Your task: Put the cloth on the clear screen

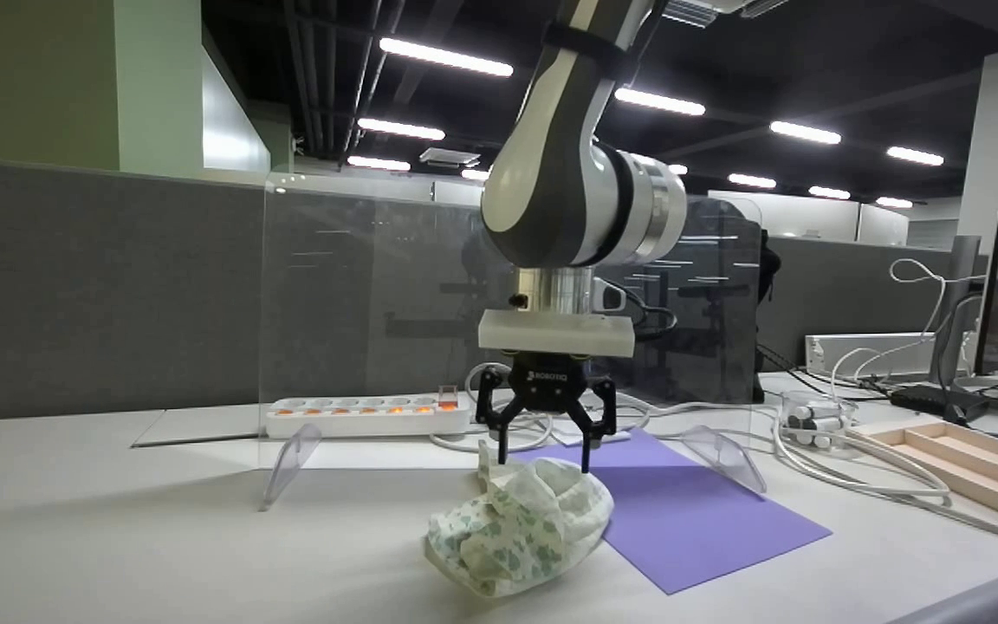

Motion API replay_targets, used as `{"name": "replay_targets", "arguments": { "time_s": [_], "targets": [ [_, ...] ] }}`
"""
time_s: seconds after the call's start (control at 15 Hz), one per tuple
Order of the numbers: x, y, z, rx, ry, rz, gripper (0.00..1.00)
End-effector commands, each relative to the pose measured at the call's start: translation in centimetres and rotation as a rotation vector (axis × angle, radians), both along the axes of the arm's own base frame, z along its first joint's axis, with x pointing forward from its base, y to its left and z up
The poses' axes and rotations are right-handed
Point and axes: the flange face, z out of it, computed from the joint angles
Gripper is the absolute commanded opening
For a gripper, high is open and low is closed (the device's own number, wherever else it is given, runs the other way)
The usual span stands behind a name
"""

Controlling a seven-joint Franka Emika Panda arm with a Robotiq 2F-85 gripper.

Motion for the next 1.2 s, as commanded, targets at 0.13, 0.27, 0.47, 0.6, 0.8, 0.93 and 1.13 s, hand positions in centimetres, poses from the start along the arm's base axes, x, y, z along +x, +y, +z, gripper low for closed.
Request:
{"name": "replay_targets", "arguments": {
  "time_s": [0.13, 0.27, 0.47, 0.6, 0.8, 0.93, 1.13],
  "targets": [
    [1.0, 0.4, -0.5, 0.006, -0.005, -0.030, 0.51],
    [1.1, 0.3, -0.5, 0.006, -0.005, -0.037, 0.37],
    [1.1, 0.3, -0.1, 0.013, -0.006, -0.044, 0.17],
    [1.0, 0.9, 0.5, 0.027, -0.002, -0.046, 0.03],
    [0.5, 2.1, 1.7, 0.054, 0.002, -0.031, 0.00],
    [0.1, 3.2, 3.1, 0.088, 0.009, -0.019, 0.00],
    [-0.4, 5.4, 6.2, 0.142, 0.011, 0.002, 0.00]
  ]
}}
